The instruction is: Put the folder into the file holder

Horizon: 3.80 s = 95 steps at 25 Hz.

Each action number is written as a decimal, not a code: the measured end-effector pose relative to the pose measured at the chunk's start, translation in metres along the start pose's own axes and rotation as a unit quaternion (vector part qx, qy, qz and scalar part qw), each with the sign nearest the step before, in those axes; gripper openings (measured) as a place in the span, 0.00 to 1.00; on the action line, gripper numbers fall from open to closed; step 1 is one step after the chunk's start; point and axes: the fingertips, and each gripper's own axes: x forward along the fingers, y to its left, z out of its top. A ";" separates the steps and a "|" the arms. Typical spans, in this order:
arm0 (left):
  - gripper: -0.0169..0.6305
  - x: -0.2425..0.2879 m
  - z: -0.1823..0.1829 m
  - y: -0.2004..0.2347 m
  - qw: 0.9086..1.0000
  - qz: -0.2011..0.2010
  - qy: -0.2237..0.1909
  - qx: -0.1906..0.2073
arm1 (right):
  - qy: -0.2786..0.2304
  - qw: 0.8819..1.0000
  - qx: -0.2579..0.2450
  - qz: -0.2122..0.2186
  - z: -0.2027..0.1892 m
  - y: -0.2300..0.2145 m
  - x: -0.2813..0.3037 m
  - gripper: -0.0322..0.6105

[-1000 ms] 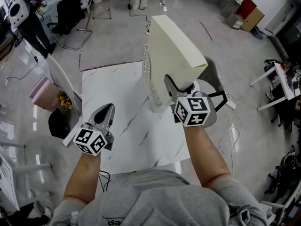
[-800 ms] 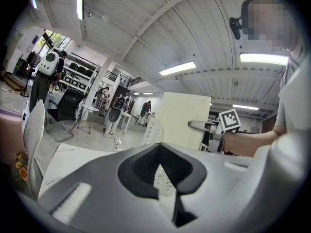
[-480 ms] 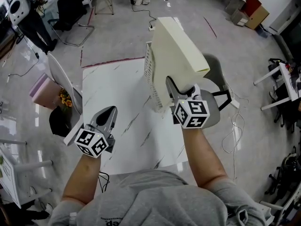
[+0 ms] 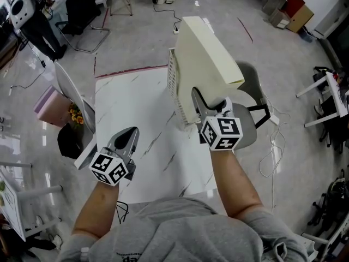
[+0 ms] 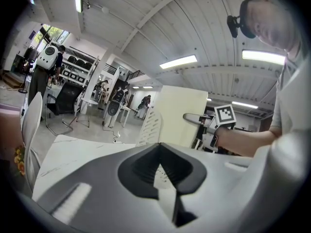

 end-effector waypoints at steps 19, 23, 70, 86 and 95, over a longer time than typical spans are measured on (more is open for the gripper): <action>0.12 0.003 -0.011 0.009 1.000 0.001 0.005 -0.007 | 0.032 0.999 -0.037 0.001 -0.062 0.006 0.011 0.48; 0.12 0.003 -0.011 0.015 1.000 0.004 0.007 -0.009 | 0.057 0.997 -0.055 -0.008 -0.091 0.012 0.015 0.48; 0.12 0.043 -0.138 -0.721 0.791 -0.590 0.131 0.091 | -0.023 0.879 0.060 -0.472 -0.018 -0.189 -0.827 0.24; 0.12 -0.014 -0.190 -0.795 0.744 -0.639 0.157 0.117 | -0.036 0.848 0.099 -0.519 -0.062 -0.141 -0.948 0.05; 0.12 0.000 -0.183 -0.781 0.759 -0.623 0.149 0.112 | -0.033 0.851 0.111 -0.513 -0.066 -0.154 -0.945 0.05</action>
